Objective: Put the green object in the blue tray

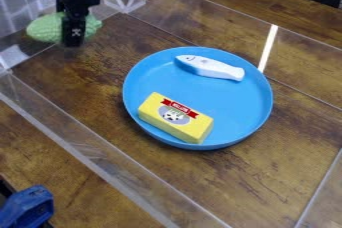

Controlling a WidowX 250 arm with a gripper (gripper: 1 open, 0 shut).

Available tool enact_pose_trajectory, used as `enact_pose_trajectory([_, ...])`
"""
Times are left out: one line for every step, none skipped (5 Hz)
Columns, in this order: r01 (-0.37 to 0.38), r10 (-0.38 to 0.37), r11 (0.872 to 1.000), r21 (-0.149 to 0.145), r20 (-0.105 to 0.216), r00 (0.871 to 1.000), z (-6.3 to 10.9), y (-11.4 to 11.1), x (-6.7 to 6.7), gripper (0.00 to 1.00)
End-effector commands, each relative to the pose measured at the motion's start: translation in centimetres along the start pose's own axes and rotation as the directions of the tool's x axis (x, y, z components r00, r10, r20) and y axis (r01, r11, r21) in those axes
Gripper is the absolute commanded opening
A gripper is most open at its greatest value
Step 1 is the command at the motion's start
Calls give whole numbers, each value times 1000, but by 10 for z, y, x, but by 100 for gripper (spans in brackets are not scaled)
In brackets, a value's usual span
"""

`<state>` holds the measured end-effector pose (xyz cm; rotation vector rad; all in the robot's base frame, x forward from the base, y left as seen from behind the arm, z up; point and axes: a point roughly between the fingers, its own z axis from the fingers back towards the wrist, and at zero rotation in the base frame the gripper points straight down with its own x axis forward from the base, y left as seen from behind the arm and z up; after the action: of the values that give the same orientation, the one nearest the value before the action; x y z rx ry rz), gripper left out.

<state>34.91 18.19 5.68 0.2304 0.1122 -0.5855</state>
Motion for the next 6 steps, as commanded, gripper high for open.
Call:
enact_pose_trajectory([-18,13,994,106,44,999,61,14,8,0])
enact_pose_trajectory([-51,48,992,115,31,998,83,15,8,0])
enact_pose_trajectory([-65,58,988,142,55,997,102,11,19,0])
enact_pose_trajectory([-87,79,985,150,56,995,112,8,21,0])
enact_pose_trajectory([-105,98,981,166,50,994,127,4,23,0])
enact_pose_trajectory([-109,97,978,180,74,993,140,-10,37,0])
